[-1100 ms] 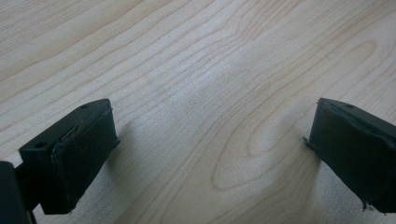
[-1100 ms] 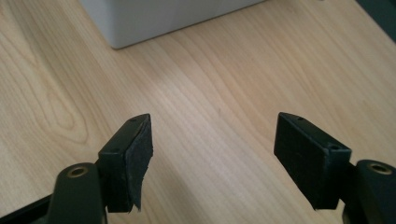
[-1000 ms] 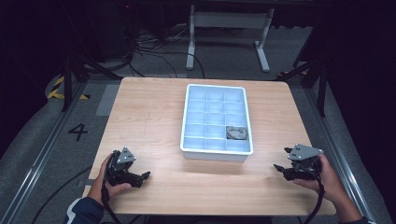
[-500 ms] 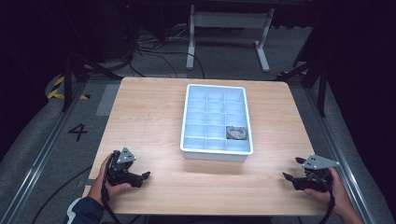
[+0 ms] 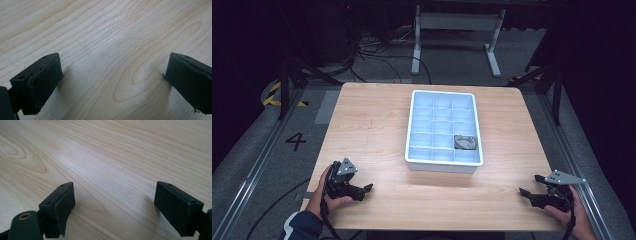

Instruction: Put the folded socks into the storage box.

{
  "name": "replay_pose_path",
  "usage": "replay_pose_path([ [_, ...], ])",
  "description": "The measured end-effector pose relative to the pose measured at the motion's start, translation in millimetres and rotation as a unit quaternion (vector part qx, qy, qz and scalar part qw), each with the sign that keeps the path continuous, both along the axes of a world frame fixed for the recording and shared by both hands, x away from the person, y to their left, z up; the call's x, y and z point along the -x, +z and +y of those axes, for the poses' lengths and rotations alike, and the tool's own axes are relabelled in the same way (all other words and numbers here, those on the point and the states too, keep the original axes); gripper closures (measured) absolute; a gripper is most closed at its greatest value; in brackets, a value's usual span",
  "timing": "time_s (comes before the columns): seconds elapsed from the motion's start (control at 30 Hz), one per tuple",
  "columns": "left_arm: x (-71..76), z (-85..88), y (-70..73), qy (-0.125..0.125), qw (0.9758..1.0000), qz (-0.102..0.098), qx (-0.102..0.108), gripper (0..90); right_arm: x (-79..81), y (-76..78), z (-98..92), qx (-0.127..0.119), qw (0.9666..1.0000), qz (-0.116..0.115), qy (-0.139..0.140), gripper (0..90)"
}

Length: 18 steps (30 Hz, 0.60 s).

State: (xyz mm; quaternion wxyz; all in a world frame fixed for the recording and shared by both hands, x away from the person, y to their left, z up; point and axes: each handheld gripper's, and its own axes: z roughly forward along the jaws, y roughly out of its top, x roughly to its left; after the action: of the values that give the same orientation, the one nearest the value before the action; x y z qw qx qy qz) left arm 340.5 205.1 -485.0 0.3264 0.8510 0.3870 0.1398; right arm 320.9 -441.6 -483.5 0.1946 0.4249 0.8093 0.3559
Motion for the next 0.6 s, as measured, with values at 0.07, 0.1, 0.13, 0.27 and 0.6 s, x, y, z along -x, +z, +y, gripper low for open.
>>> replay_pose_path([
  [0.07, 0.0, 0.2, 0.3, -0.001, 1.0, 0.001, -0.001, 1.2, -1.0, -0.1, -0.3, -0.004, 1.0, 0.005, -0.001, 16.9],
  [0.1, 0.0, 0.1, 0.2, -0.001, 1.0, 0.001, 0.0, 1.2, -1.3, -0.2, -0.1, -0.004, 1.0, 0.005, 0.0, 16.6],
  [0.13, 0.0, 0.1, 0.3, -0.001, 1.0, 0.001, -0.001, 1.2, -1.4, -0.3, 0.0, -0.005, 1.0, 0.005, 0.0, 16.6],
  [0.27, -0.6, -1.3, -0.1, 0.004, 1.0, 0.002, 0.001, 0.5, -1.4, -0.3, -0.1, -0.005, 1.0, 0.005, 0.0, 16.6],
  [0.6, -1.7, -1.2, 0.3, 0.003, 1.0, 0.0, -0.002, 0.1, -3.8, -0.5, 1.2, -0.003, 1.0, 0.005, -0.007, 15.8],
])
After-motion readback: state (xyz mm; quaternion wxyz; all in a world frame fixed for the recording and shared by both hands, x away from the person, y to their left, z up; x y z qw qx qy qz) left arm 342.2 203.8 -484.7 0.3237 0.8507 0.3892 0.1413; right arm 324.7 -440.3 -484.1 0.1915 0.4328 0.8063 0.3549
